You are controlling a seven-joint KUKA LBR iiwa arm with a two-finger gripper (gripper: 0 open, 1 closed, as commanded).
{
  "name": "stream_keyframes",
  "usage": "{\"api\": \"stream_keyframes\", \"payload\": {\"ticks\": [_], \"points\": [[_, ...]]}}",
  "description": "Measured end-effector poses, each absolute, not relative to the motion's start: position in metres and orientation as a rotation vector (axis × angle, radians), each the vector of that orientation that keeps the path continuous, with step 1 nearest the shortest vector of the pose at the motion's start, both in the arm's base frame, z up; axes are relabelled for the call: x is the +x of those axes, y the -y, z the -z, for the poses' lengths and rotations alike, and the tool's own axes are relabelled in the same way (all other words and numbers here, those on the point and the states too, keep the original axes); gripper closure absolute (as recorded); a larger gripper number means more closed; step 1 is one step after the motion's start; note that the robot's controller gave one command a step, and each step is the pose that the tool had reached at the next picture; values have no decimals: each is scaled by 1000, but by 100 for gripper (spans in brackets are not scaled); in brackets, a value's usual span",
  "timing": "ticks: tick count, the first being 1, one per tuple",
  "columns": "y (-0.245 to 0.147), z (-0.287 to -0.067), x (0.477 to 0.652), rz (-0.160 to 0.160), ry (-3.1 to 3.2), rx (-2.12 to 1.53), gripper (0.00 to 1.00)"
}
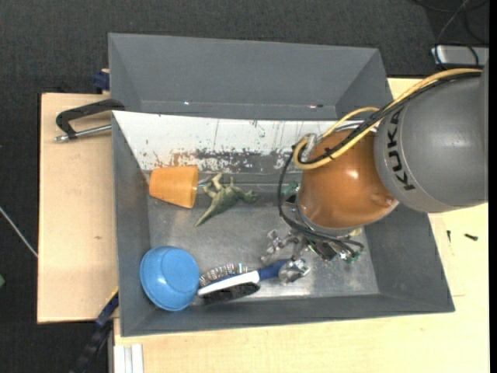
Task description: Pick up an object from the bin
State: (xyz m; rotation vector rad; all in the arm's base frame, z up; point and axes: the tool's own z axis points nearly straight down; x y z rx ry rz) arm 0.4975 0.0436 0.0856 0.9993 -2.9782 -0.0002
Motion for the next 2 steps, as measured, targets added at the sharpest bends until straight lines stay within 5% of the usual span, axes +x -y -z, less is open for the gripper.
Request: {"api": "stream_keyframes", "payload": {"ticks": [1, 2], "points": [[-21, -185, 505, -5, 2985, 1018, 100], [-20, -259, 508, -4, 3003, 968, 100]]}}
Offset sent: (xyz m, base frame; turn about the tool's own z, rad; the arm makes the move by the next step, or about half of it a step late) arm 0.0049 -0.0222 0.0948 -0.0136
